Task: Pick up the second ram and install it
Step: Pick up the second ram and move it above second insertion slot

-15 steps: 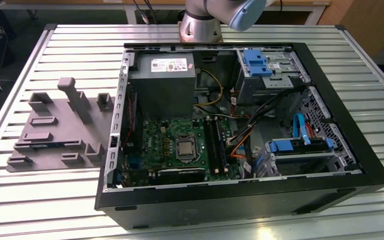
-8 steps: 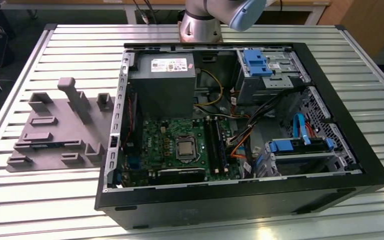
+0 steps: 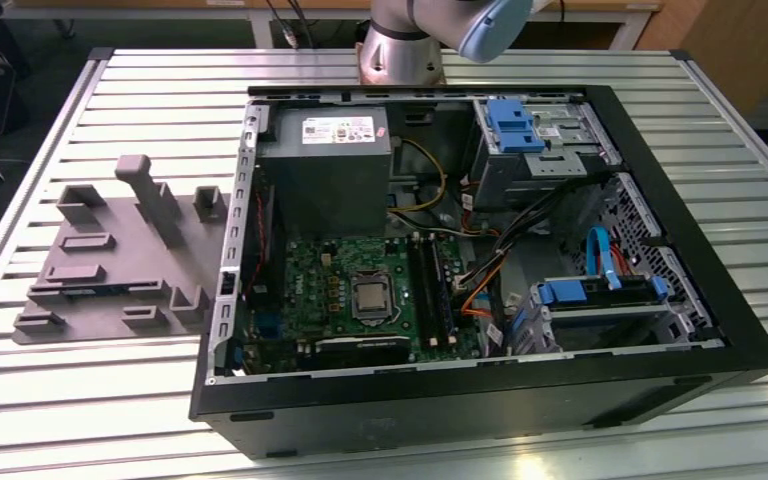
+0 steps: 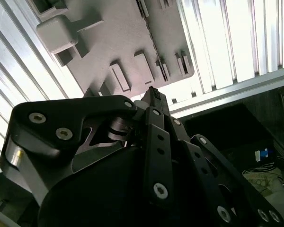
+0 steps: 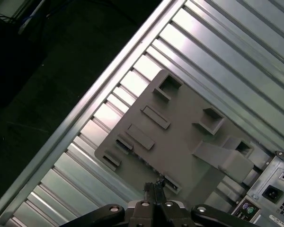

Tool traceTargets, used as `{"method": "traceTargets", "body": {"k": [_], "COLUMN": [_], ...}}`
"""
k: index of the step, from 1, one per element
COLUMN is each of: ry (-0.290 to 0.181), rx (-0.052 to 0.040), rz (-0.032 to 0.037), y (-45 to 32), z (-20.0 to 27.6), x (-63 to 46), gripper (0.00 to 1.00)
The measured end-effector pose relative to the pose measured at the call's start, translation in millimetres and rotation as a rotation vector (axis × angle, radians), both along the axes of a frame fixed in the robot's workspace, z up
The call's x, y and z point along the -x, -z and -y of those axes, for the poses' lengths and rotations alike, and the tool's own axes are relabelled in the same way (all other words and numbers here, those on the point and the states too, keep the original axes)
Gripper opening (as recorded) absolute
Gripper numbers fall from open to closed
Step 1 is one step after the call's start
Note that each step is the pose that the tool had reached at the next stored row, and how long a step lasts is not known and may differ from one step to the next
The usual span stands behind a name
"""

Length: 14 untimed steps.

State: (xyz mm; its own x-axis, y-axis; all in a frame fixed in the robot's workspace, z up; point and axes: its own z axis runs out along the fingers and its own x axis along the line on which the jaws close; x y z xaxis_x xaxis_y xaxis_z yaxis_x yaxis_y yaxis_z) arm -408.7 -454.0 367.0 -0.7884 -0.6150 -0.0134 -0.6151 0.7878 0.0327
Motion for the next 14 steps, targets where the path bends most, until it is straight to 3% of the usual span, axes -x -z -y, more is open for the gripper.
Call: {"method": "traceTargets", "body": {"k": [14], "ry": [-0.039], "rx": [0.0000], "rz": [0.0000], "y": [0.0], "z": [0.0], "x": [0.0], "gripper": [0.11]}}
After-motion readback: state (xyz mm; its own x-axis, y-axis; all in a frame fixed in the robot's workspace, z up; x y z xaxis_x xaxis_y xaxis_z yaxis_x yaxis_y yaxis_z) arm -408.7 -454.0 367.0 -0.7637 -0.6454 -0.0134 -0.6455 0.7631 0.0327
